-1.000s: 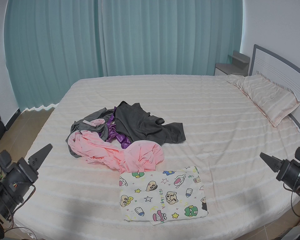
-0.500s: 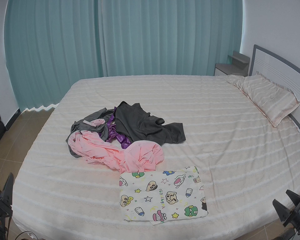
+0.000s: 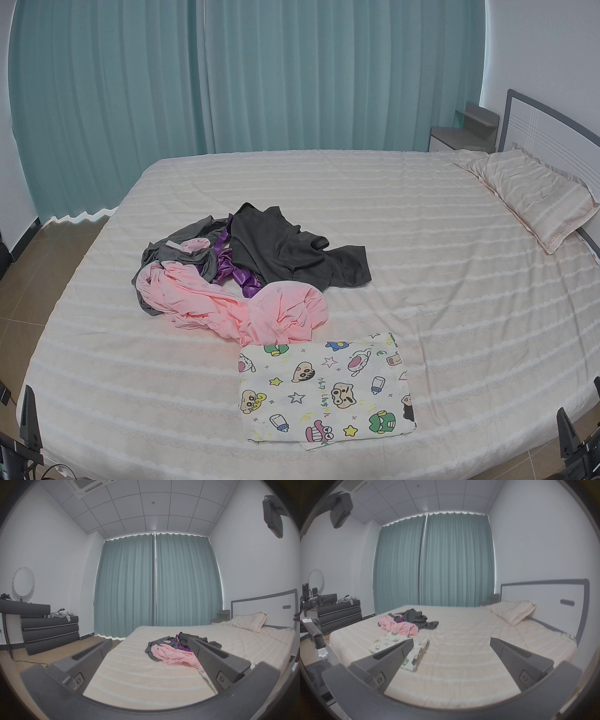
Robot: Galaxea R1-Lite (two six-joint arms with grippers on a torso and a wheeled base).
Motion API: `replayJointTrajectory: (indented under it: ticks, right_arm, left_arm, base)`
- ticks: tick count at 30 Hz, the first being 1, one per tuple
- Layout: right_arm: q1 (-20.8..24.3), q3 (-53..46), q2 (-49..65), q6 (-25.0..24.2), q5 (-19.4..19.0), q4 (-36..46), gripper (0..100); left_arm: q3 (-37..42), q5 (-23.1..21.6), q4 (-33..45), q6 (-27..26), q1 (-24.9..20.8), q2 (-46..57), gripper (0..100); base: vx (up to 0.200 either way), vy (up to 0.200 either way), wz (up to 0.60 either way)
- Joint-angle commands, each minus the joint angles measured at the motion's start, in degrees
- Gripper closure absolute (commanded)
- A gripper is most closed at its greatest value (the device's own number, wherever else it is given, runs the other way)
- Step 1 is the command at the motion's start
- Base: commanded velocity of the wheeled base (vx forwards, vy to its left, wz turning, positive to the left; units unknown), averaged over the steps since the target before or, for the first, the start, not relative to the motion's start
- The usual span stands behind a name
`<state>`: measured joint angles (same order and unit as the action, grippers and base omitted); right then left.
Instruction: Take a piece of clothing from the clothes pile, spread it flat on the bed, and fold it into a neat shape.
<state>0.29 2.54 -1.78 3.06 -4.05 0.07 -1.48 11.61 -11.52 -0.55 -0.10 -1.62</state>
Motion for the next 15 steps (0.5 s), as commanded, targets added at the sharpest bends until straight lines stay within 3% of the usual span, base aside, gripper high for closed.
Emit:
replayJointTrajectory:
  ticks: [1, 4, 13, 15]
  right_arm:
    - [0.1, -2.5, 1.8, 1.1, 1.4, -2.4, 0]
    - [0.0, -2.4, 1.8, -0.7, 2.7, 0.2, 0]
    - [0.1, -2.5, 1.8, -3.6, 3.7, -0.3, 0]
    - [0.1, -2.5, 1.8, -3.7, 3.7, -0.3, 0]
  left_arm:
    - [1.5, -1.2, 2.7, -0.1, 0.2, 1.5, 0]
    - [1.5, -1.5, 7.7, -0.2, 0.2, 1.5, 0]
    - [1.5, -20.0, 8.0, 1.3, 0.1, 1.5, 0]
    - [1.5, -22.2, 8.0, 1.3, 0.1, 1.5, 0]
  base:
    - [0.000, 0.000, 0.00]
    - [0.000, 0.000, 0.00]
    - [0.000, 0.000, 0.00]
    - [0.000, 0.000, 0.00]
